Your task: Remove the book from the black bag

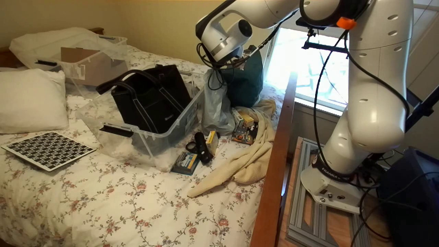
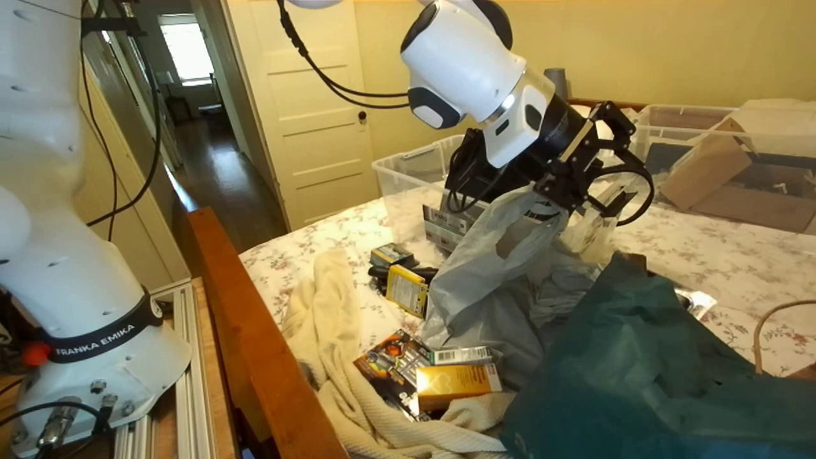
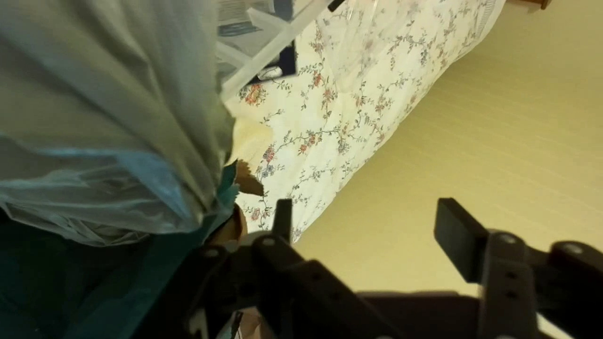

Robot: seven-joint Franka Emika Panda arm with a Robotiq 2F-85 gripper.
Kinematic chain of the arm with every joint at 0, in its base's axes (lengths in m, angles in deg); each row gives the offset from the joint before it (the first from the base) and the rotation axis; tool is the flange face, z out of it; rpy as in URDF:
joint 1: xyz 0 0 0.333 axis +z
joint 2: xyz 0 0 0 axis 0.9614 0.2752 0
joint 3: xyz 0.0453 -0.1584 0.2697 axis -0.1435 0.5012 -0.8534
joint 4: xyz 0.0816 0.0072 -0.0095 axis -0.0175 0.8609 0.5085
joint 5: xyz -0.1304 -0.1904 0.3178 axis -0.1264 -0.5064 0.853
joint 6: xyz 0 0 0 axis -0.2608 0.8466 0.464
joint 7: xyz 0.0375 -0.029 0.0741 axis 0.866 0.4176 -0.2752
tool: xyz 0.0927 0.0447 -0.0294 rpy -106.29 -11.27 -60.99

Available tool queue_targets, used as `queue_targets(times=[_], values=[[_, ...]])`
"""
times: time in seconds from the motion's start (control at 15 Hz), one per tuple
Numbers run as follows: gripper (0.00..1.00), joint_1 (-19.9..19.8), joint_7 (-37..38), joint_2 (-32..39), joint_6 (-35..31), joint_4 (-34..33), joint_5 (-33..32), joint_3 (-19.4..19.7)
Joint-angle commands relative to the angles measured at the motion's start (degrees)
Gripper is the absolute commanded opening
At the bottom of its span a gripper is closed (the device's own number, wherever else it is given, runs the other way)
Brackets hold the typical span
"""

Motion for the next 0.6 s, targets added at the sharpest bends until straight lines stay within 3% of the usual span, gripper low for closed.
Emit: queue_targets(times=[0.0,0.53], values=[[1.0,2.2,-0.2,-0.9,-1.0,-0.3,1.3,0.9],[1.0,6.3,-11.4,-9.5,-6.8,7.4,-11.1,-1.5]])
